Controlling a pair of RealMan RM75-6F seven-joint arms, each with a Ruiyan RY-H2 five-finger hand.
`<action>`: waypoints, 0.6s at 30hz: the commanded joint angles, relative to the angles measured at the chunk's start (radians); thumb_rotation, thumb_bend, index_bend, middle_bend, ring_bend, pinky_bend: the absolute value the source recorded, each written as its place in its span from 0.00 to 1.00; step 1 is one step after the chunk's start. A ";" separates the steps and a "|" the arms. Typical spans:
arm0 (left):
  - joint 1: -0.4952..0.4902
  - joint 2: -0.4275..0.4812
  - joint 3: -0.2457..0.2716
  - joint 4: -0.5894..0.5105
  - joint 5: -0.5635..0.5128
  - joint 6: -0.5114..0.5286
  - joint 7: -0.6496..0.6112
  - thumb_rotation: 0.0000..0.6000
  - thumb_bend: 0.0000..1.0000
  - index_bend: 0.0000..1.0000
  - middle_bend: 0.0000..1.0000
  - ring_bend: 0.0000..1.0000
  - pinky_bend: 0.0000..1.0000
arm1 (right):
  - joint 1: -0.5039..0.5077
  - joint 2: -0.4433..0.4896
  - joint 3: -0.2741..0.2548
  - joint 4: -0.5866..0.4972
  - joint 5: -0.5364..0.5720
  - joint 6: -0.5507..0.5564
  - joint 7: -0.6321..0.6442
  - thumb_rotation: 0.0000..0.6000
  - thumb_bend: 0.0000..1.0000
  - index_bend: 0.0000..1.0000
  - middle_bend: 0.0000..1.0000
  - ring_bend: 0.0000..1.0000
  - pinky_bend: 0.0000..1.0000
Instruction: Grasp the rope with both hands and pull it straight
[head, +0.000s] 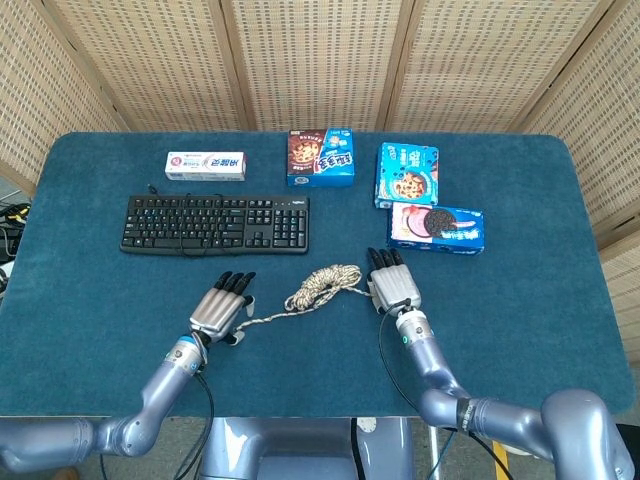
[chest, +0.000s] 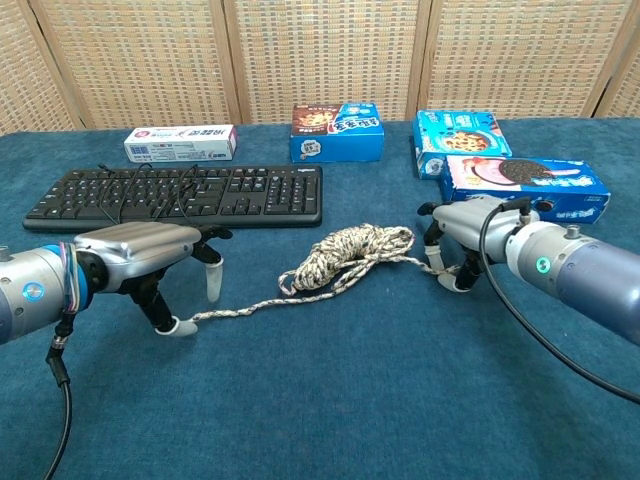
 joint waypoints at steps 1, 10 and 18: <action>-0.012 -0.012 0.004 0.010 -0.012 -0.001 0.006 1.00 0.27 0.47 0.00 0.00 0.00 | 0.000 -0.004 -0.001 0.006 0.000 -0.003 0.000 1.00 0.46 0.65 0.00 0.00 0.00; -0.045 -0.046 0.017 0.048 -0.040 0.005 0.026 1.00 0.30 0.47 0.00 0.00 0.00 | 0.001 -0.017 0.004 0.029 0.010 -0.015 -0.002 1.00 0.47 0.65 0.00 0.00 0.00; -0.059 -0.057 0.022 0.074 -0.055 0.012 0.017 1.00 0.35 0.48 0.00 0.00 0.00 | -0.003 -0.021 0.005 0.044 0.007 -0.022 0.005 1.00 0.47 0.65 0.00 0.00 0.00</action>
